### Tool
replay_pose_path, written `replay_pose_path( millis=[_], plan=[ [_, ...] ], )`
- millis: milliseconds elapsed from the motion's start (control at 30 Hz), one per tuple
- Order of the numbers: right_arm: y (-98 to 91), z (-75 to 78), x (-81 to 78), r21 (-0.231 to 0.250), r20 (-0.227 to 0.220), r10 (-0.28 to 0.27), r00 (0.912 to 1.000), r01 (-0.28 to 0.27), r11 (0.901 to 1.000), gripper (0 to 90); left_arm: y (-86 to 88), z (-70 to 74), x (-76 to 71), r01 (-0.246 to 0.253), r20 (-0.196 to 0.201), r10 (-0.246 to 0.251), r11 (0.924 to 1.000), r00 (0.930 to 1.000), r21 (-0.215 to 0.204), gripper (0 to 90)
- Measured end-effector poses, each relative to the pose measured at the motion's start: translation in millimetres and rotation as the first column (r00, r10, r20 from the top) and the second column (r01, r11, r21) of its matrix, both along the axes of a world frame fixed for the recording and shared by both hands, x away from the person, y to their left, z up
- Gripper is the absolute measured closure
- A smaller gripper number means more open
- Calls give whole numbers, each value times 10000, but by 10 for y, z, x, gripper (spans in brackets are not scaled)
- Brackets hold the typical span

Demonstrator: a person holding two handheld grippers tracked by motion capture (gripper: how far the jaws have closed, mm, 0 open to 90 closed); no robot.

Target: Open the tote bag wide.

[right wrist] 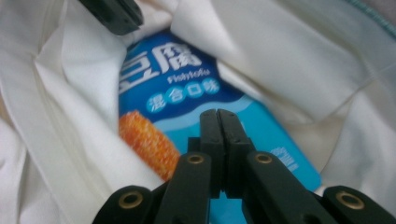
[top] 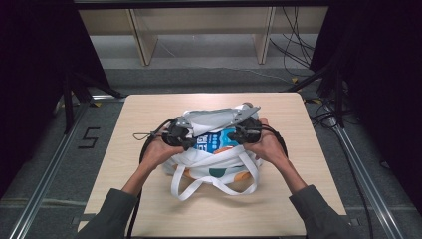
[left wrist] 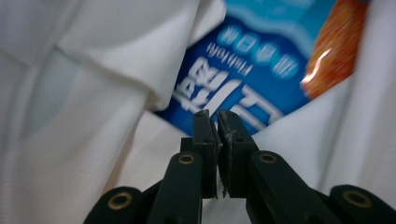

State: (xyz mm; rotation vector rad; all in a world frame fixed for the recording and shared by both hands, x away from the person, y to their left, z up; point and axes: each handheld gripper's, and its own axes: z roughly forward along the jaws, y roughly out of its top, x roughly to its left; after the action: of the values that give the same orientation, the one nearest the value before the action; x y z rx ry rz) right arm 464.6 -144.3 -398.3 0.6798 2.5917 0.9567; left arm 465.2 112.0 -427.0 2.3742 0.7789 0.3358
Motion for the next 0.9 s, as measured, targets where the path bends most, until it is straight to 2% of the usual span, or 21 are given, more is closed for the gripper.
replay_pose_path(
  millis=[33, 67, 100, 200, 233, 267, 300, 367, 400, 433, 467, 500, 533, 567, 600, 633, 667, 700, 767, 867, 900],
  plan=[
    [-12, -25, 0, -156, 65, 99, 9999, -98, 9998, 900, 6, -39, -8, -35, -38, 35, 9999, 10000, -105, 864],
    [-29, -56, 3, -306, 86, 217, 9997, -214, 9993, 900, 25, -37, -36, 141, -295, -140, 9999, 9995, 22, 871],
    [-54, -74, -24, -448, -336, -39, 9994, 24, 9990, 900, 59, -33, -86, 472, -549, -464, 9988, 9974, 133, 879],
    [-163, -101, -46, -155, -270, 94, 9996, -98, 9998, 900, 130, -28, -214, 913, -836, -893, 9956, 9925, 203, 884],
    [-192, -92, -54, -109, -413, 81, 9991, -85, 9999, 900, 140, -33, -258, 1082, -1022, -1055, 9939, 9891, 213, 888],
    [-220, -91, -51, -122, -324, 59, 9995, -63, 9999, 900, 138, -48, -310, 1201, -1215, -1161, 9924, 9858, 256, 891],
    [-239, -79, -61, -122, -551, 41, 9985, -47, 9999, 900, 133, -64, -362, 1436, -1355, -1386, 9892, 9810, 281, 892],
    [-255, -79, -92, -64, -396, 57, 9992, -60, 10000, 900, 132, -66, -455, 1853, -1842, -1790, 9825, 9665, 175, 894],
    [-261, -74, -115, -158, -389, -65, 9992, 59, 9999, 900, 131, -60, -475, 1952, -1853, -1917, 9808, 9638, 6, 893],
    [-270, -64, -130, -190, -540, 78, 9985, -89, 9998, 900, 141, -34, -477, 2056, -1861, -1983, 9784, 9623, 203, 889],
    [-269, -63, -157, -271, -425, -253, 9988, 242, 9993, 900, 138, -12, -461, 2014, -1680, -1952, 9793, 9663, 206, 882],
    [-265, -56, -185, -373, -412, -289, 9987, 274, 9989, 900, 132, 17, -436, 1886, -1512, -1850, 9820, 9710, 101, 862],
    [-266, -59, -197, -252, -328, 297, 9990, -306, 9992, 900, 130, 64, -402, 1796, -1225, -1776, 9837, 9765, 57, 854],
    [-256, -60, -246, -372, -293, 403, 9988, -413, 9985, 900, 128, 133, -348, 1528, -722, -1531, 9882, 9856, -103, 851],
    [-256, -60, -246, -372, -293, 403, 9988, -413, 9985, 900, 128, 133, -348, 1528, -722, -1531, 9882, 9856, -103, 857],
    [-258, -91, -349, -671, -370, 520, 9980, -544, 9963, 900, 118, 214, -234, 1130, -123, -1136, 9926, 9934, -445, 865],
    [-265, -107, -387, -707, -494, 467, 9977, -502, 9962, 900, 92, 235, -156, 723, 167, -714, 9952, 9973, -653, 865],
    [-277, -126, -423, -784, -541, 480, 9974, -522, 9956, 900, 70, 246, -67, 584, 234, -571, 9965, 9981, -595, 872],
    [-311, -182, -488, -879, -722, 694, 9950, -757, 9933, 900, 20, 181, 146, 22, 72, -15, 9950, 10000, -998, 882],
    [-331, -262, -526, -1154, -856, 1025, 9910, -1120, 9870, 900, -22, 15, 384, -507, -425, 480, 9966, 9979, -653, 891],
    [-337, -283, -542, -1274, -964, 1110, 9891, -1228, 9842, 900, -24, -26, 428, -695, -498, 662, 9953, 9966, -675, 892]
  ],
)
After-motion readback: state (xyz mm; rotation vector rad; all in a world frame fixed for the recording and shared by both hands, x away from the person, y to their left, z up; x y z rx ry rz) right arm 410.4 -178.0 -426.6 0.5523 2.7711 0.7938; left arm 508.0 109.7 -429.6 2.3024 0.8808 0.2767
